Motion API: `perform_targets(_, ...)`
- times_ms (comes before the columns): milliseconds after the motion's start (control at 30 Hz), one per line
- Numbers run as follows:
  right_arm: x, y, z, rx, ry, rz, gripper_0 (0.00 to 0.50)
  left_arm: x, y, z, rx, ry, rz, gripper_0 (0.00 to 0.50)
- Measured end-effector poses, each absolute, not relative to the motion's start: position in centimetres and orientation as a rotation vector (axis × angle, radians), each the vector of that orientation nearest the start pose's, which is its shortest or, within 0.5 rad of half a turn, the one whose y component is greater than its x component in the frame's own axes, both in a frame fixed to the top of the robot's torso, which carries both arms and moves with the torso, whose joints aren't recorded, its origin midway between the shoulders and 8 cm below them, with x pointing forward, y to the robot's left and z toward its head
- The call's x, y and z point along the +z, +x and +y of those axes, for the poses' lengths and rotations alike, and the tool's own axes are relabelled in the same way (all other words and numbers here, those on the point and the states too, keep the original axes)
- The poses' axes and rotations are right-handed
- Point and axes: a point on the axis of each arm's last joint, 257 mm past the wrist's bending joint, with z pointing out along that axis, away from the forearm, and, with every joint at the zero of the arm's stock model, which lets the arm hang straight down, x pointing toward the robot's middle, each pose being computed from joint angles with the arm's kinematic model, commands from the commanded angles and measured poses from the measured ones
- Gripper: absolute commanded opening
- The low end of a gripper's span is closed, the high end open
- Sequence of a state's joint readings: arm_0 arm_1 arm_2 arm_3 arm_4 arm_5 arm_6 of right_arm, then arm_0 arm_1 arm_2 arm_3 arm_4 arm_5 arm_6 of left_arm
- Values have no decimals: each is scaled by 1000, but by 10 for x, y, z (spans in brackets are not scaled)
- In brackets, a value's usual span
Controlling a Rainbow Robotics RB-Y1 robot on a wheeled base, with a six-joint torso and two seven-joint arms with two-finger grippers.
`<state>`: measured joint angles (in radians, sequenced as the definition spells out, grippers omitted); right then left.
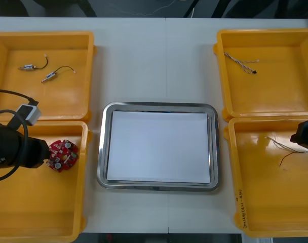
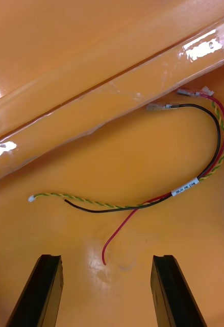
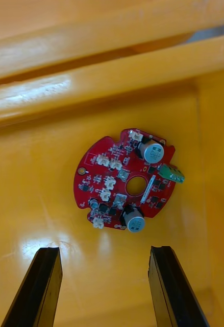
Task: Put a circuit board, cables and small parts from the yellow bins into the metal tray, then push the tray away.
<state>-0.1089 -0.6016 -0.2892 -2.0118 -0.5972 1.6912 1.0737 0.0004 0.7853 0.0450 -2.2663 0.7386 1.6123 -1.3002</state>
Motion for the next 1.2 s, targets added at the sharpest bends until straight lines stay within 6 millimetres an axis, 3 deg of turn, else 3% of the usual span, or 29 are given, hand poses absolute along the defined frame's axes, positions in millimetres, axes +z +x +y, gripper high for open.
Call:
perform_targets(167, -248, 412, -397, 61, 585, 2561, 500, -249, 366, 310, 60, 284, 2644, 500)
perform_targets(500, -278, 404, -383, 103, 617, 2613, 500, -269, 365, 300, 146, 369, 2631, 500)
perform_targets(1200, -306, 396, -387, 134, 715, 2601, 500, -290, 360, 291, 234, 450, 2610, 500)
